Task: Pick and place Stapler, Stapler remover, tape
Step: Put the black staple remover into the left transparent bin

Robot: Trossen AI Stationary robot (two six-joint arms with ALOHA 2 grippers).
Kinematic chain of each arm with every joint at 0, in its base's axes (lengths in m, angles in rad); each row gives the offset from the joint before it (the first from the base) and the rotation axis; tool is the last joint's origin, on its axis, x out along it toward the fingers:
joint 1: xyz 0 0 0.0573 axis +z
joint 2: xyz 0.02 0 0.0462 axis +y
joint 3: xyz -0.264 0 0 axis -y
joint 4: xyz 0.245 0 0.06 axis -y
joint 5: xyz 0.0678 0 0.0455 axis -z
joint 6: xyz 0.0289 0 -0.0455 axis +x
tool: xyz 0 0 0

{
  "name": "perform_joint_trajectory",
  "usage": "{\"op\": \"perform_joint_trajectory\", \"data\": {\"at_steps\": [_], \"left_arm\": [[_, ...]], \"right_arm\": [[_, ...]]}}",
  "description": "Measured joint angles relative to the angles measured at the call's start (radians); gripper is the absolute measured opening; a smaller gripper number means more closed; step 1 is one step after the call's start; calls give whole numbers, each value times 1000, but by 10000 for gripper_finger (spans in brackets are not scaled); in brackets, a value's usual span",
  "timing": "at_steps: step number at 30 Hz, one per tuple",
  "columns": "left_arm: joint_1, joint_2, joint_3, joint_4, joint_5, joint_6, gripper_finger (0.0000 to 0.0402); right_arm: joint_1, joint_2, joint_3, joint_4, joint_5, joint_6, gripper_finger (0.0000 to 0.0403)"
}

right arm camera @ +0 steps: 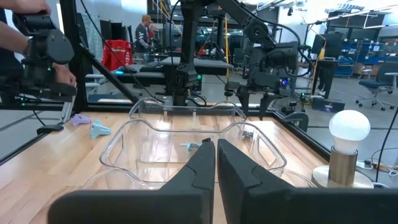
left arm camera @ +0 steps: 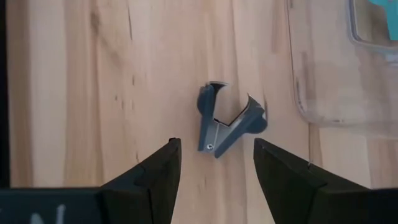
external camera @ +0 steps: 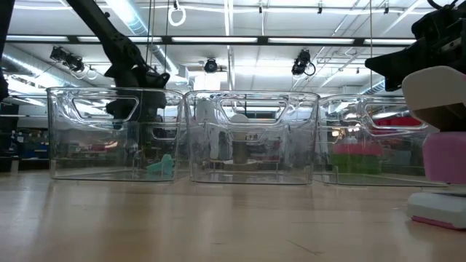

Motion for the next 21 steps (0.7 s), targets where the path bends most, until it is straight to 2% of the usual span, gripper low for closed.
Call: {"op": "perform_joint_trajectory", "data": {"at_steps": [7,14,21], "left_arm": [[-8,0,0,-7,-3,-3,204],[-62,0,1,-10,-96,-58,204],[-80,0,15,-5,-117,-128,204]], "right_arm": [[0,0,0,0,0,0,22],[0,0,0,0,0,0,22],[0,0,0,0,0,0,22]]}}
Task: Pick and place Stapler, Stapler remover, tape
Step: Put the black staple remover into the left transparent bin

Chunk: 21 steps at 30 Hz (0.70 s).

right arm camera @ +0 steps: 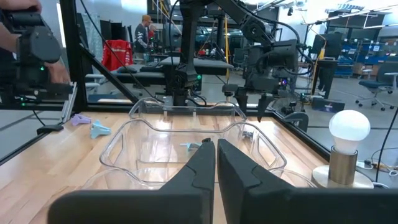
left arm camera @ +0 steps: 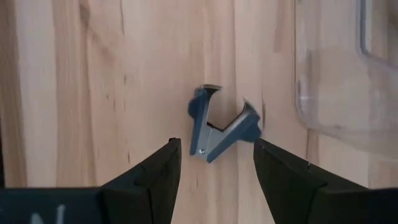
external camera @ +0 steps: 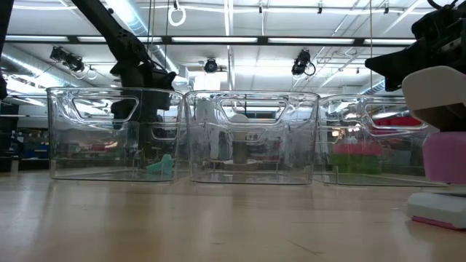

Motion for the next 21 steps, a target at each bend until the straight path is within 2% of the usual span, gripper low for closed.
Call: {"op": "perform_joint_trajectory", "data": {"at_steps": [3,7,16,21], "left_arm": [[5,0,40,5,-17,-24,203],[26,9,85,6,17,-26,194],[28,139,159,-24,63,-33,186],[28,169,172,-46,77,-28,185]], "right_arm": [[0,0,0,0,0,0,22],[0,0,0,0,0,0,22],[0,0,0,0,0,0,22],[0,0,0,0,0,0,22]]}}
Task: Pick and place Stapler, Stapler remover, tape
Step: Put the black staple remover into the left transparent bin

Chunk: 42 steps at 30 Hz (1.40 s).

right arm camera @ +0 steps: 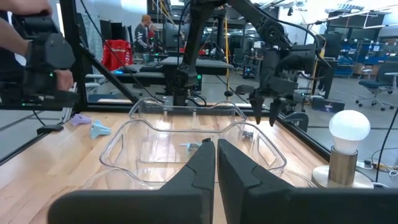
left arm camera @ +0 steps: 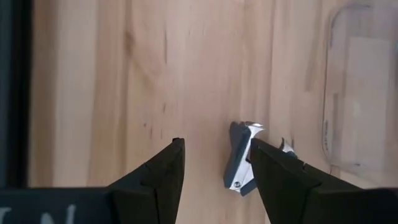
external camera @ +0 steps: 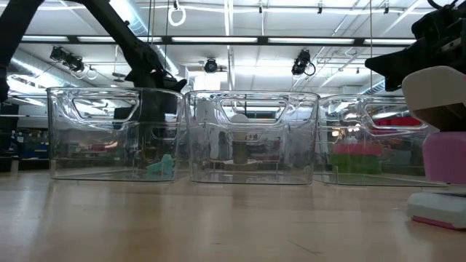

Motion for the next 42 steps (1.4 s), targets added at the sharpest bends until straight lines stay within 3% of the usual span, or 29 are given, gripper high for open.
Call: {"op": "perform_joint_trajectory", "data": {"at_steps": [17,42], "left_arm": [[-22,54,-2,-23,17,76,183],[-25,81,-3,-12,-11,72,77]], "right_arm": [[0,0,0,0,0,0,22],[0,0,0,0,0,0,22]]}}
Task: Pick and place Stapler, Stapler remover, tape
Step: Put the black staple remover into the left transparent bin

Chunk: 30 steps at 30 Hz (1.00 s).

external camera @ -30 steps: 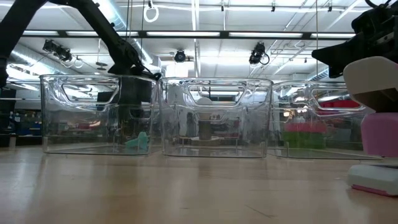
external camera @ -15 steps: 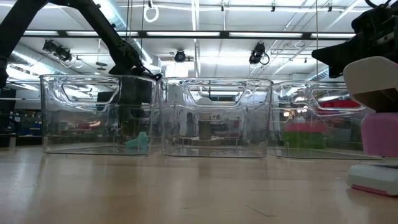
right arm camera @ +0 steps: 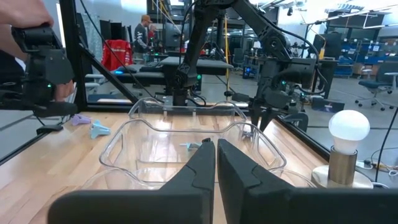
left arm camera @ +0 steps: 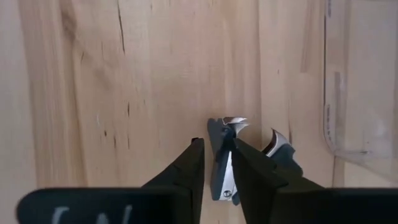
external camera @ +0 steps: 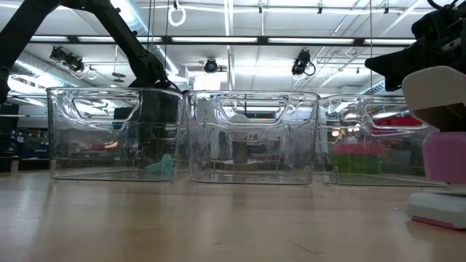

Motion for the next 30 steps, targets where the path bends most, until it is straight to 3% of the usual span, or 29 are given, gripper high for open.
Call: {"op": "perform_joint_trajectory", "data": {"at_steps": [11,23,30], "left_arm": [[-1,-2,0,-2,8,3,9],[-1,-3,2,-9,13,-1,4],[0,-3,70,-84,6,-23,2]], "right_arm": [[0,0,0,0,0,0,22],[0,0,0,0,0,0,22],[0,0,0,0,0,0,22]]}}
